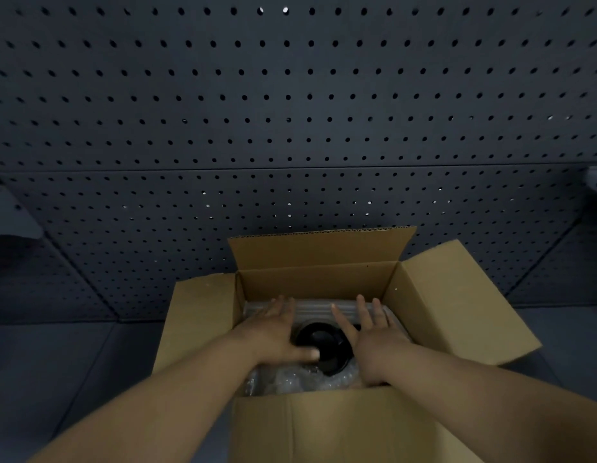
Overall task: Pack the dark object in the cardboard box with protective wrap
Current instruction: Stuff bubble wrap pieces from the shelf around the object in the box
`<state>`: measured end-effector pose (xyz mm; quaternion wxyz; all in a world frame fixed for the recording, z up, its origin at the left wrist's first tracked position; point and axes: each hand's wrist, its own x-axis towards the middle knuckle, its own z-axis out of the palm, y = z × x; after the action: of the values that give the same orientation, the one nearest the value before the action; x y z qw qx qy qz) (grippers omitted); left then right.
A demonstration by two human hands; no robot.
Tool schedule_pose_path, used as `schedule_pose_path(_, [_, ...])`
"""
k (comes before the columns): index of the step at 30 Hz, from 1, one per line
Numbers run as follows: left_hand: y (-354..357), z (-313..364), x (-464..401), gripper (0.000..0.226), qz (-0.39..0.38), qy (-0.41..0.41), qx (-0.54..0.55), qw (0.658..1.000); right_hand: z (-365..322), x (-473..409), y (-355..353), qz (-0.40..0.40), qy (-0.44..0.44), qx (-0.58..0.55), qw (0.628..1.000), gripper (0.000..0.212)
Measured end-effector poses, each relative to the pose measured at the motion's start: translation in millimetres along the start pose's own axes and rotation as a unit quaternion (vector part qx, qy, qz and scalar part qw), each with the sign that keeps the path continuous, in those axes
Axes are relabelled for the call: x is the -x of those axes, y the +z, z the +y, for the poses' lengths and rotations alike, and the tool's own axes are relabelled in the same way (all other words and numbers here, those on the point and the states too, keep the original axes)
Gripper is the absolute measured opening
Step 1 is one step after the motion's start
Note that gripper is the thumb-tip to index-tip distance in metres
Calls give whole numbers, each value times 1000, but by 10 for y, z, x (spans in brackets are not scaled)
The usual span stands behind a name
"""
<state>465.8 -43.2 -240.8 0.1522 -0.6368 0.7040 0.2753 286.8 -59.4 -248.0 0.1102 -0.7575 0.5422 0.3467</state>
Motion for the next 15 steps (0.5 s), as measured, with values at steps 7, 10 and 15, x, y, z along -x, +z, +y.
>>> schedule_pose_path(7, [135, 7, -116, 113, -2, -19, -37, 999, 56, -64, 0, -13, -11, -28, 999, 119])
schedule_pose_path(10, [134, -19, -138, 125, -23, -19, -48, 998, 91, -90, 12, -14, -15, -44, 999, 119])
schedule_pose_path(15, [94, 2, -127, 132, -32, -15, -77, 996, 138, -164, 17, -10, -29, -76, 997, 122])
